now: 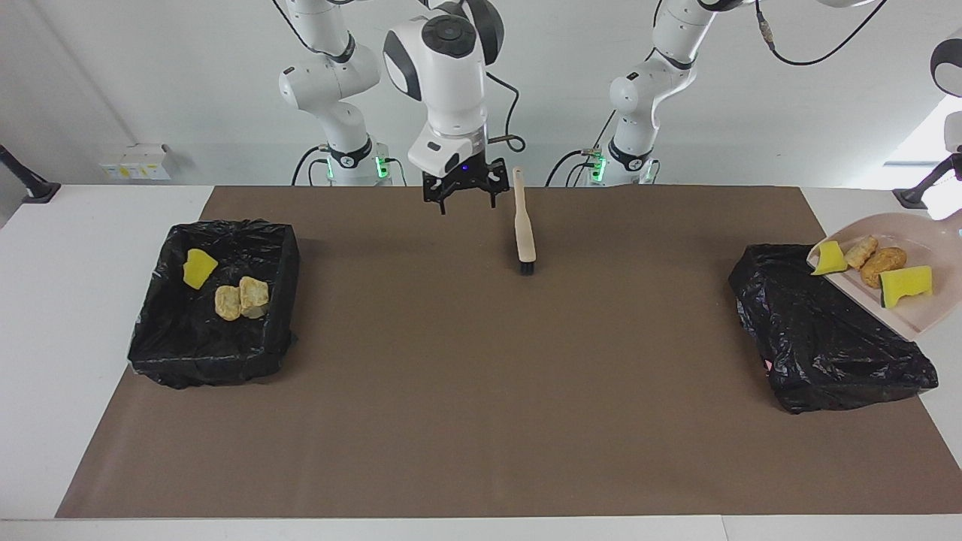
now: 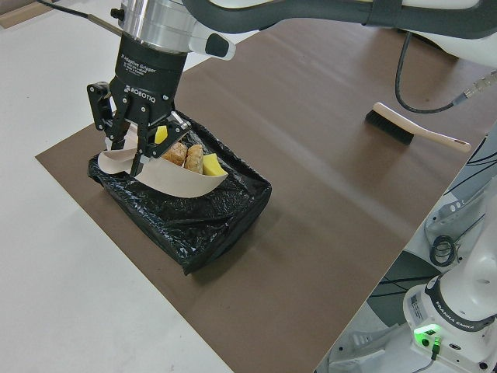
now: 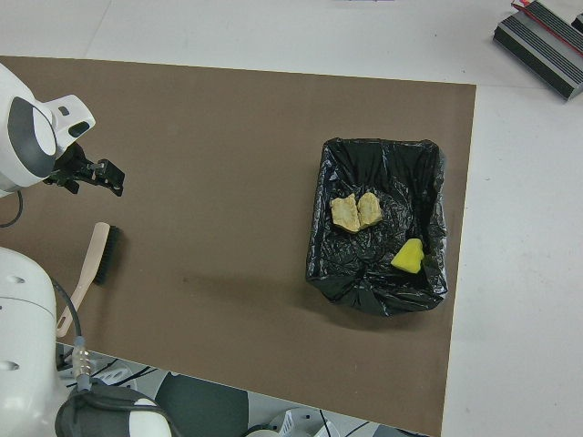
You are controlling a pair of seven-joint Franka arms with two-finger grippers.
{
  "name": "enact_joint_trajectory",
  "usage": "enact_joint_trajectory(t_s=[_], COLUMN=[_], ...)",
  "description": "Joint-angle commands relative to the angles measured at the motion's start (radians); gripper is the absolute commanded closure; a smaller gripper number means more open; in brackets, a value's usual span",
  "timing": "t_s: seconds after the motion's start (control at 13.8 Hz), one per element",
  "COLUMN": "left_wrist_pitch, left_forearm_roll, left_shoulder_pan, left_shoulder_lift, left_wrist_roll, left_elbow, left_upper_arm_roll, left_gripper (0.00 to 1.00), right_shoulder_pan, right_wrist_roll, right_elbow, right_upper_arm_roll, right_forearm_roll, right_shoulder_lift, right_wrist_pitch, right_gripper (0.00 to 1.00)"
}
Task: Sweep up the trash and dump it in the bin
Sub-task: 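Carry the dustpan to the bin near the left arm and tip it, then return the dustpan to the table center with the left gripper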
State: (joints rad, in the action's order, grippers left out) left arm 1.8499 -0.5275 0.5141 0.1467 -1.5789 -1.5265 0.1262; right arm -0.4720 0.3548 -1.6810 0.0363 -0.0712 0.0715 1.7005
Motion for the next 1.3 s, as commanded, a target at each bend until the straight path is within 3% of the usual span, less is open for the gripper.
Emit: enact_joint_trajectory(t_s=[0.0, 0.29, 0.51, 0.72, 0.94, 1.08, 1.23], left_wrist_pitch=[0.017, 0.019, 0.014, 0.019, 0.002, -0.056, -0.127], left_forearm_roll=[-0.063, -0.166, -0.305, -0.353, -0.287, -0.087, 0.094], left_shoulder_pan=[-0.051, -0.083, -0.130, -0.132, -0.143, -0.143, -0.141], left_shoulder_lift=[-0.002, -0.004, -0.004, -0.001, -0.002, -0.009, -0.060], left_wrist_roll=[-0.013, -0.013, -0.015, -0.016, -0.018, -0.006, 0.055], left_elbow=[-0.015, -0.018, -0.011, -0.003, 0.040, 0.075, 0.100], left_upper_arm_roll=[-0.007, -0.008, -0.007, -0.007, 0.012, 0.015, 0.019], left_gripper=[1.00, 1.00, 1.00, 1.00, 1.00, 1.00, 1.00], right_shoulder_pan=[0.131, 0.301, 0.374, 0.415, 0.446, 0.467, 0.504], right_wrist_roll=[-0.196, -0.457, -0.498, -0.487, -0.478, -0.394, -0.387], right_elbow=[0.067, 0.152, 0.152, 0.155, 0.161, 0.161, 0.126], right_upper_arm_roll=[0.002, 0.002, -0.009, -0.035, -0.055, -0.068, -0.084], right_forearm_roll=[0.013, 0.039, 0.062, 0.117, 0.114, 0.111, 0.099], right_shoulder_lift=[-0.006, -0.001, -0.004, -0.006, -0.009, -0.012, -0.041], right_wrist_pitch=[-0.114, -0.235, -0.232, -0.210, -0.156, -0.144, -0.136], right_gripper=[0.00, 0.00, 0.00, 0.00, 0.00, 0.00, 0.00])
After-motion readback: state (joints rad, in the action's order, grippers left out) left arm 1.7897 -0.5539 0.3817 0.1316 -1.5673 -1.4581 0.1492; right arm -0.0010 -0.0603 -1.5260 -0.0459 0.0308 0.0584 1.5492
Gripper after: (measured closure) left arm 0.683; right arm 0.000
